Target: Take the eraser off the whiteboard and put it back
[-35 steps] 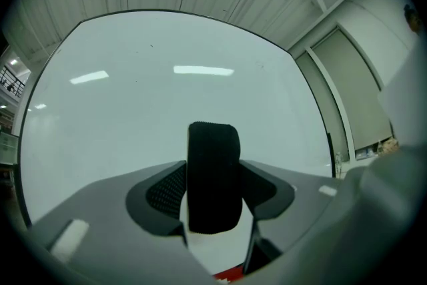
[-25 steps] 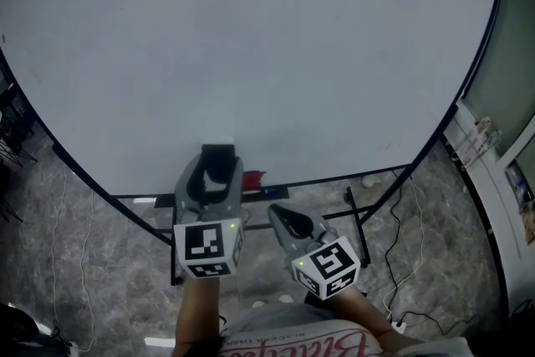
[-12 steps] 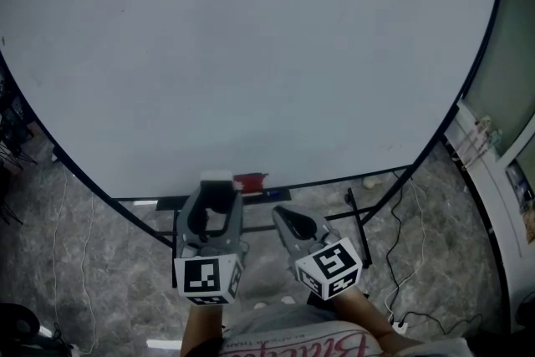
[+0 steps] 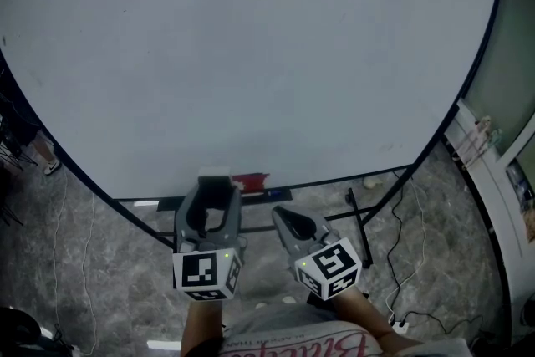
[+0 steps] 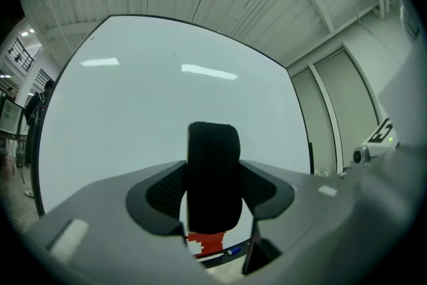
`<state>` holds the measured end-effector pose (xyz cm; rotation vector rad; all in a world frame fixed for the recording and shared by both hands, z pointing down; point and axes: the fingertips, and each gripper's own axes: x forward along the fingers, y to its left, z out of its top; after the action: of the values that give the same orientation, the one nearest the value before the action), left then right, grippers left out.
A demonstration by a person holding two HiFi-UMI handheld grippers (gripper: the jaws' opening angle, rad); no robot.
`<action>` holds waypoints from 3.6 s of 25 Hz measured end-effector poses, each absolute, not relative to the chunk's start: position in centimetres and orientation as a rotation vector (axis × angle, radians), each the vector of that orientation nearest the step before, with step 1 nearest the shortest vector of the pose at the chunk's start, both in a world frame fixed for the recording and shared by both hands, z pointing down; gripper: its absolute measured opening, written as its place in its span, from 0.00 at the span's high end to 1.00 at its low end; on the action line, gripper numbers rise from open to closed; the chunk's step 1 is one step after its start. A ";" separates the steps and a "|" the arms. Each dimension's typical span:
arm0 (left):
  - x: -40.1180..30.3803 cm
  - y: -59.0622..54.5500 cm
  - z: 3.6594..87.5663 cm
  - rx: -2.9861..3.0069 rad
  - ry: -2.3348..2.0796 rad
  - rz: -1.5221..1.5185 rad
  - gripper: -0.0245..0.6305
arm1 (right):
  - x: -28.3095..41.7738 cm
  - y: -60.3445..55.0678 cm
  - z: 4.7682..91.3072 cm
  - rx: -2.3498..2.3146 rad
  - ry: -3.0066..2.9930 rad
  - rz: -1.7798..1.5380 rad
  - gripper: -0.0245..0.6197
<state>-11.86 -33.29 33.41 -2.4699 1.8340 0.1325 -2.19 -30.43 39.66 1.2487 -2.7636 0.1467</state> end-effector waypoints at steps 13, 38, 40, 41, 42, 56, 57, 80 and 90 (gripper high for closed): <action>-11.8 -37.3 29.9 -2.418 1.762 0.117 0.60 | -1.4 -30.9 39.5 1.290 -2.740 0.137 0.96; -11.2 -46.1 25.3 -2.376 1.803 -0.022 0.60 | -1.3 -31.8 39.5 1.319 -2.725 0.139 0.96; -11.2 -46.1 25.3 -2.362 1.805 -0.025 0.59 | -1.4 -31.8 39.4 1.318 -2.726 0.134 0.96; -11.2 -46.1 25.4 -2.358 1.804 -0.025 0.59 | -1.5 -31.8 39.4 1.318 -2.725 0.132 0.96; -11.1 -46.1 25.4 -2.357 1.801 -0.025 0.59 | -1.5 -31.8 39.5 1.318 -2.725 0.132 0.96; -11.6 -43.8 26.6 -2.359 1.795 -0.021 0.52 | -1.4 -31.1 39.6 1.307 -2.734 0.140 0.96; -11.8 -43.5 27.0 -2.376 1.801 -0.009 0.52 | -1.4 -31.0 39.6 1.303 -2.736 0.140 0.96; -12.3 -33.3 34.6 -2.564 1.773 0.165 0.96 | -1.7 -29.7 38.6 1.300 -2.757 0.054 0.96; -11.3 -31.2 35.8 -2.612 1.727 0.186 0.96 | -2.2 -29.0 38.4 1.269 -2.761 -0.001 0.96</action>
<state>-11.25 -31.21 35.77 -2.6119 1.7267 0.1858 -2.23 -28.99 38.43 1.2690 -2.7612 -0.0010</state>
